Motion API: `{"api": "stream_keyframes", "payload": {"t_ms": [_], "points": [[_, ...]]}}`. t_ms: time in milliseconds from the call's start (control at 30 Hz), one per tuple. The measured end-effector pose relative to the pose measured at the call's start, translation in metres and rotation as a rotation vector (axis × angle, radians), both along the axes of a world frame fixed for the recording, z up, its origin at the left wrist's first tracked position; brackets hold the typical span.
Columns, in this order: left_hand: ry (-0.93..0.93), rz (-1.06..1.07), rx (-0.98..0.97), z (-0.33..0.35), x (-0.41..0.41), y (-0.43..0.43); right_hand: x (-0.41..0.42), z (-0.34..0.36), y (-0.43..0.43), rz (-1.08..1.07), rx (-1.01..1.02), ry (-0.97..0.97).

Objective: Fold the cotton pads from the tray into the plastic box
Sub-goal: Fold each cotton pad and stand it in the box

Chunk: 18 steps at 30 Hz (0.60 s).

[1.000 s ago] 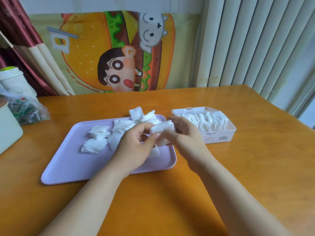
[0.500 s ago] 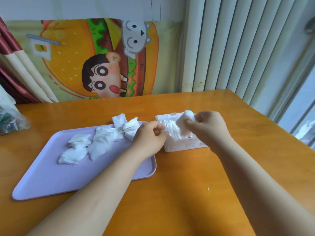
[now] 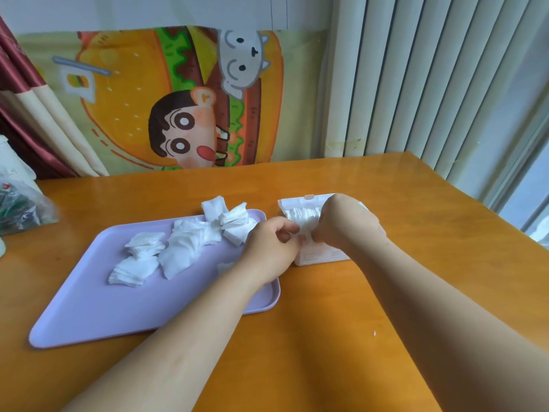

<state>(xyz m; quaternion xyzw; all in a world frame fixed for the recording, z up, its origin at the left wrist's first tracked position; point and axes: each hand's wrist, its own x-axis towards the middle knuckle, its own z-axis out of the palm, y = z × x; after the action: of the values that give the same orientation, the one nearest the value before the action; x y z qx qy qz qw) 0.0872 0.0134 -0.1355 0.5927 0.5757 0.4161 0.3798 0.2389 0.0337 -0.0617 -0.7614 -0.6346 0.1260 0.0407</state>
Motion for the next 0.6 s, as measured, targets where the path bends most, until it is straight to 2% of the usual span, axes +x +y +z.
{"api": "stream_keyframes", "payload": {"t_ms": [133,267,433,500,600], "points": [[-0.021,-0.017,-0.020,-0.002,-0.005,0.001,-0.006,0.004,0.005,0.066,-0.115,-0.114],[-0.009,-0.030,0.004,-0.005,-0.006,-0.004,-0.006,0.006,-0.002,0.161,-0.155,-0.041],[0.049,-0.074,0.029,0.002,-0.015,-0.015,-0.016,0.000,-0.012,0.150,-0.156,0.027],[0.139,-0.072,0.068,0.007,-0.035,-0.018,-0.012,0.002,-0.018,0.155,-0.046,0.012],[0.359,-0.045,0.053,0.011,-0.083,-0.022,-0.008,0.000,-0.036,0.195,0.424,0.139]]}}
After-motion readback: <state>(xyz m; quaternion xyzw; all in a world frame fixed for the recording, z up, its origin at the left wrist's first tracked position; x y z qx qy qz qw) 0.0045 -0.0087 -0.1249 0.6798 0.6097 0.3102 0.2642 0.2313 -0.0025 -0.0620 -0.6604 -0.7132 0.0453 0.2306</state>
